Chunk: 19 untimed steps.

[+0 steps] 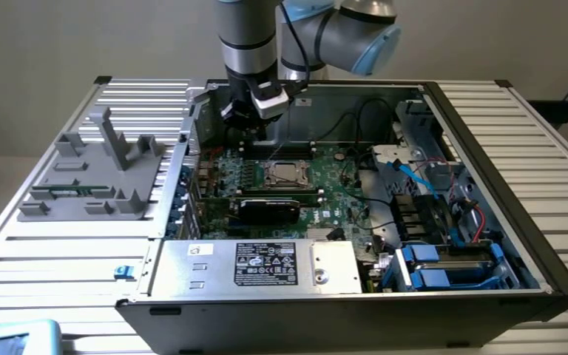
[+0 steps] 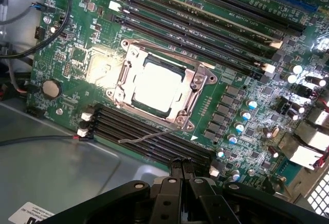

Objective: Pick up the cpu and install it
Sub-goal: 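Install the first cpu locking lever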

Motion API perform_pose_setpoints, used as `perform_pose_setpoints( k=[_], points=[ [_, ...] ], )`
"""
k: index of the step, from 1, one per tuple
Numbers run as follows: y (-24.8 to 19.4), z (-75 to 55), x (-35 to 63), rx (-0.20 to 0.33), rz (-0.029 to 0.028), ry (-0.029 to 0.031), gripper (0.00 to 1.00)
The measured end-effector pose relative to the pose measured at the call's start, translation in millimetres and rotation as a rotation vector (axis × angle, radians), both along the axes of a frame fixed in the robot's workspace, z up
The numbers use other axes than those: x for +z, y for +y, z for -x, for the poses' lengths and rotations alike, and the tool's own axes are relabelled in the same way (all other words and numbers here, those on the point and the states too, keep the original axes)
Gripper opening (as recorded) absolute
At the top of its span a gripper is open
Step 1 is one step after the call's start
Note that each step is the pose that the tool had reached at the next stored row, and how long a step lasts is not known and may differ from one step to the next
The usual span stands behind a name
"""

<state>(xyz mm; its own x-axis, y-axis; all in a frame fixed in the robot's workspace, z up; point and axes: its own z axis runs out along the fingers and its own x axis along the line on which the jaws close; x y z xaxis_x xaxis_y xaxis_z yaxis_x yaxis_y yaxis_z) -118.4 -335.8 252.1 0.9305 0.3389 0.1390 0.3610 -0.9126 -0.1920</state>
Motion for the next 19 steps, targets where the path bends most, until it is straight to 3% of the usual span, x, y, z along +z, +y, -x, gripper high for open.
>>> perform_pose_setpoints(
  k=[12, 19],
  points=[
    [0.0, 0.1, -0.1, -0.006, -0.0001, -0.0001, 0.11],
    [0.0, 0.1, -0.5, -0.108, 0.0001, 0.0001, 0.11]
  ],
)
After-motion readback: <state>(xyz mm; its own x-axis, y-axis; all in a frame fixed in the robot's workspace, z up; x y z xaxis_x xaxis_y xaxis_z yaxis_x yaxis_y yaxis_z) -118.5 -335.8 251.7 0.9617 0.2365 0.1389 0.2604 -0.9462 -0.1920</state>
